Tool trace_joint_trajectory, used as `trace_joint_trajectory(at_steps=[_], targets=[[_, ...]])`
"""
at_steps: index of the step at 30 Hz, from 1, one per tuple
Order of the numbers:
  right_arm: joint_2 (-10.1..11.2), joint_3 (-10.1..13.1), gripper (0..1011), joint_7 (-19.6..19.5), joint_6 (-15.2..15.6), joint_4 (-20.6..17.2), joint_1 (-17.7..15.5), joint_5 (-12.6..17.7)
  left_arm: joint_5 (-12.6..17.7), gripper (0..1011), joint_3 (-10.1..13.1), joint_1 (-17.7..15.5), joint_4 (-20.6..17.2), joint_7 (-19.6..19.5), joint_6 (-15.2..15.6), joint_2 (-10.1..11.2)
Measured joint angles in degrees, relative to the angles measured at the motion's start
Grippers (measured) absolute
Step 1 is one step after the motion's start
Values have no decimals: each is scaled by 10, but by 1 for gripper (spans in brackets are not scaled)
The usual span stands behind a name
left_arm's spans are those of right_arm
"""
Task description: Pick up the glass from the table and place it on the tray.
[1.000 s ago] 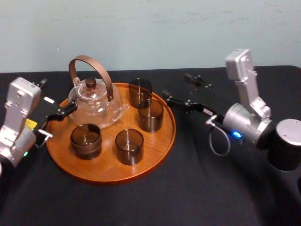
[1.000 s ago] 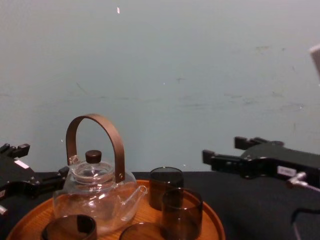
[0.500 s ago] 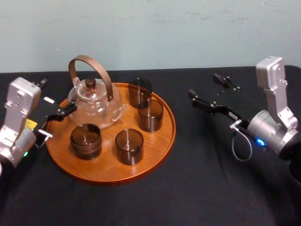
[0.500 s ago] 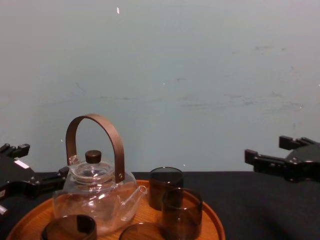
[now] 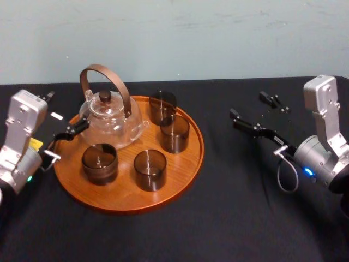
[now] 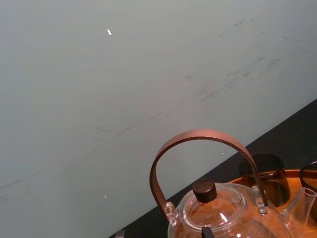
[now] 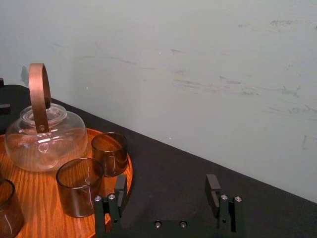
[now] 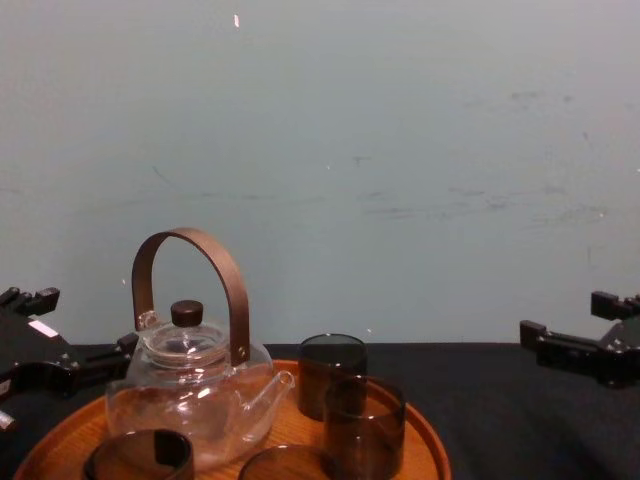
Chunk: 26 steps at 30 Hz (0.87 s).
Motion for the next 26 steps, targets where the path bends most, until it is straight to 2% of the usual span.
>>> trace_joint_trajectory(at_steps=[26], targets=[[2,-1,1002,1,0,-1,2,2,0,1001,0,0,0,0,0,0]])
